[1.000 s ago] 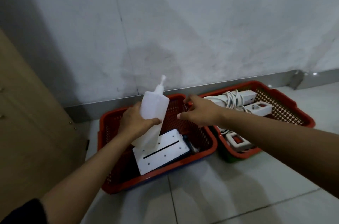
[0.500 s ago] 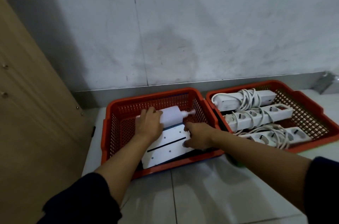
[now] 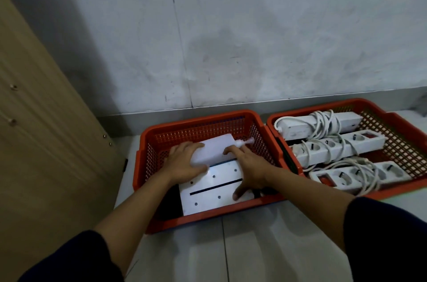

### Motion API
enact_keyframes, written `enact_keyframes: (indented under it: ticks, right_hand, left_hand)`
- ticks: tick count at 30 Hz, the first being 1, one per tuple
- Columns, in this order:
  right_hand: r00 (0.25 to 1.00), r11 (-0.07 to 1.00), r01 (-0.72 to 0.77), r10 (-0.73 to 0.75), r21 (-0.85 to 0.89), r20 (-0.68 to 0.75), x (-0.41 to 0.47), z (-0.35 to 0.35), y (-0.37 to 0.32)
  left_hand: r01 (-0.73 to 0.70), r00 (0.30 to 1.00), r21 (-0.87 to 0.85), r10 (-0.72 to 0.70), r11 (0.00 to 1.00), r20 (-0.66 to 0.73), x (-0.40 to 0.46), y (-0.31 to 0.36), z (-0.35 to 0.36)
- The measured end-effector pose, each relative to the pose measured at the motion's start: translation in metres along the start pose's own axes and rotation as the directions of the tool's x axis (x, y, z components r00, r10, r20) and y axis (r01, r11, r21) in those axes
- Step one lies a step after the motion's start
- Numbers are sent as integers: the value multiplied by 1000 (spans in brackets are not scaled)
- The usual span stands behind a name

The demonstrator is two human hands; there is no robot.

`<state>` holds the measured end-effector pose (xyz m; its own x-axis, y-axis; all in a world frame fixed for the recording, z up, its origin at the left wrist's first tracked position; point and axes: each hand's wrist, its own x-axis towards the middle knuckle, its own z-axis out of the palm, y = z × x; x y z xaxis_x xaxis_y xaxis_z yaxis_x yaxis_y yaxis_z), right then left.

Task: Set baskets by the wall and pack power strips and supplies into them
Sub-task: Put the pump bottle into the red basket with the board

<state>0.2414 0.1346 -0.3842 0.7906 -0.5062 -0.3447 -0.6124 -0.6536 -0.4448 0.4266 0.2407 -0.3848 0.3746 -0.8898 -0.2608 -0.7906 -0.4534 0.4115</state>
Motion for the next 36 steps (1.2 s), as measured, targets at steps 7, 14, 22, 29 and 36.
enact_keyframes:
  ticks: [7,14,22,29,36]
  right_hand:
    - [882,744,331,-463,-581,-89,-33,-19,0]
    - [990,994,78,-85,71,111,-45,-46,11]
    - [983,998,51,-54,21,174,-43,-44,2]
    - [990,999,0,-5,40,142,-49,-47,2]
    - [1000,996,-12,13,-88,9,-82,-86,27]
  left_hand:
    - [77,990,-326,-34,942,135,6,8,7]
    - [-11,971,-247,69,969,228,2,4,8]
    - [52,945,-146,-1,988,327,-16,-9,0]
    - [-20,991,185,-6,983,137,-24,22,5]
    - [-219,976,137,218,966,16,-13,98,-4]
